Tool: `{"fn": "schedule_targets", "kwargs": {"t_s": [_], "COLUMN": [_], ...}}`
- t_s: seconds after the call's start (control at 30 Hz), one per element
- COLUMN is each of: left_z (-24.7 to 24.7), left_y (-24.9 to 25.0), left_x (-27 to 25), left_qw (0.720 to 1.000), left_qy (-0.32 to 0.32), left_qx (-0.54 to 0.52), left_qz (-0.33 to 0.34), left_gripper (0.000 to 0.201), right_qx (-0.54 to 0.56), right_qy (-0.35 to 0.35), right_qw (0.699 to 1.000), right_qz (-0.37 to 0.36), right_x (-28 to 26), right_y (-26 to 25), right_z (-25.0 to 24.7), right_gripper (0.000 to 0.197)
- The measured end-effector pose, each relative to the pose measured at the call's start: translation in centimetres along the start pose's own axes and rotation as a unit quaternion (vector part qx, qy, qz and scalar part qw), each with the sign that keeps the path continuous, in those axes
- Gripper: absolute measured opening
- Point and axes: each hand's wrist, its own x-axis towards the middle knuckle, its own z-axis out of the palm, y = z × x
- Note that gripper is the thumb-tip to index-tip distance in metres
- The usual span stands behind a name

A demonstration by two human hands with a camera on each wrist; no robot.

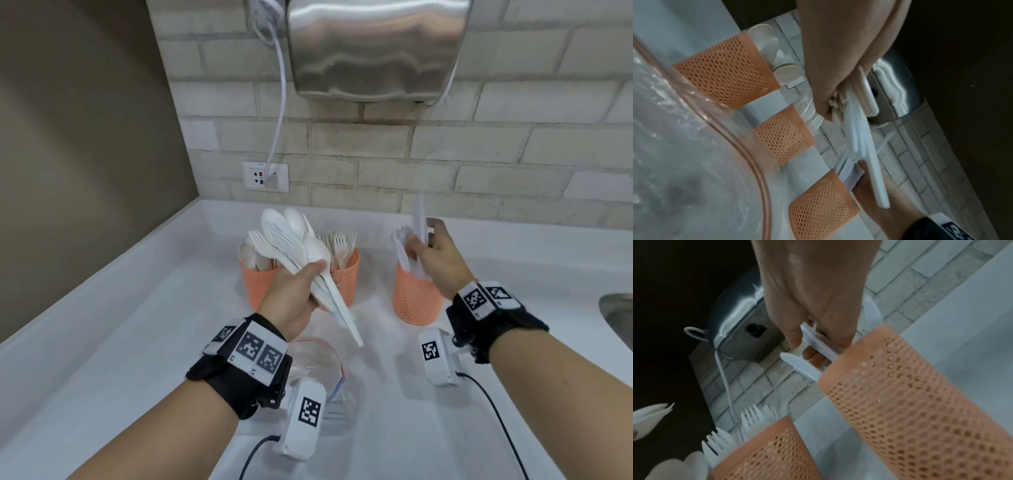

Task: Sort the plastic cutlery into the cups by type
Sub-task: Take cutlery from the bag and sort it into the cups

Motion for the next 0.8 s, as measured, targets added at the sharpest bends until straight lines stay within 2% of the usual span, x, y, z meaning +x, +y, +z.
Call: {"fn": "schedule_targets", "kwargs": {"t_s": [0.07, 0.17, 0.27, 0.3, 0.37, 0.43, 0.47, 0.5, 0.57, 0.63, 0.67, 0.8], "left_z": [-0.1, 0.0, 0.1, 0.1, 0.0, -0.3, -0.4, -0.5, -0.7, -0.8, -0.9, -1.3], "left_y": [0.0, -0.3, -0.6, -0.6, -0.6, -0.6, -0.6, -0.6, -0.6, -0.4, -0.3, 0.0], "left_x": [0.1, 0.3, 0.4, 0.4, 0.7, 0.9, 1.0, 1.1, 1.3, 1.2, 1.0, 0.5], "left_qw": [1.0, 1.0, 0.999, 0.999, 0.999, 0.999, 0.999, 0.999, 0.999, 0.999, 0.998, 0.996], "left_qy": [-0.009, -0.022, -0.034, -0.038, -0.044, -0.038, -0.031, -0.025, -0.012, -0.012, -0.02, -0.064], "left_qx": [0.006, 0.019, 0.015, 0.011, -0.001, -0.013, -0.018, -0.023, -0.036, -0.049, -0.051, -0.053], "left_qz": [0.004, 0.005, -0.002, -0.004, -0.005, -0.005, -0.005, -0.006, -0.005, 0.003, 0.007, 0.02], "left_gripper": [0.011, 0.009, 0.007, 0.007, 0.007, 0.01, 0.01, 0.008, 0.006, 0.005, 0.005, 0.014], "right_qx": [0.003, -0.058, -0.035, -0.025, -0.069, -0.122, -0.131, -0.125, -0.1, -0.113, -0.138, -0.179], "right_qy": [0.01, -0.022, -0.031, -0.012, 0.051, 0.1, 0.098, 0.071, -0.052, -0.194, -0.233, -0.248], "right_qw": [1.0, 0.996, 0.992, 0.995, 0.996, 0.979, 0.972, 0.97, 0.972, 0.961, 0.952, 0.945], "right_qz": [0.017, 0.07, 0.114, 0.095, -0.012, -0.132, -0.172, -0.196, -0.205, -0.16, -0.141, -0.118], "right_x": [0.1, 0.3, 0.2, 0.0, -0.5, -1.5, -2.3, -3.0, -4.7, -6.3, -6.9, -8.2], "right_y": [0.8, 0.7, -0.3, -0.7, -1.7, -3.1, -3.9, -4.6, -5.6, -5.8, -5.6, -4.8], "right_z": [0.2, 0.1, 0.1, 0.2, 0.3, 0.9, 1.4, 2.0, 3.3, 4.8, 5.5, 7.5], "right_gripper": [0.012, 0.013, 0.03, 0.04, 0.053, 0.054, 0.05, 0.041, 0.023, 0.019, 0.023, 0.022]}}
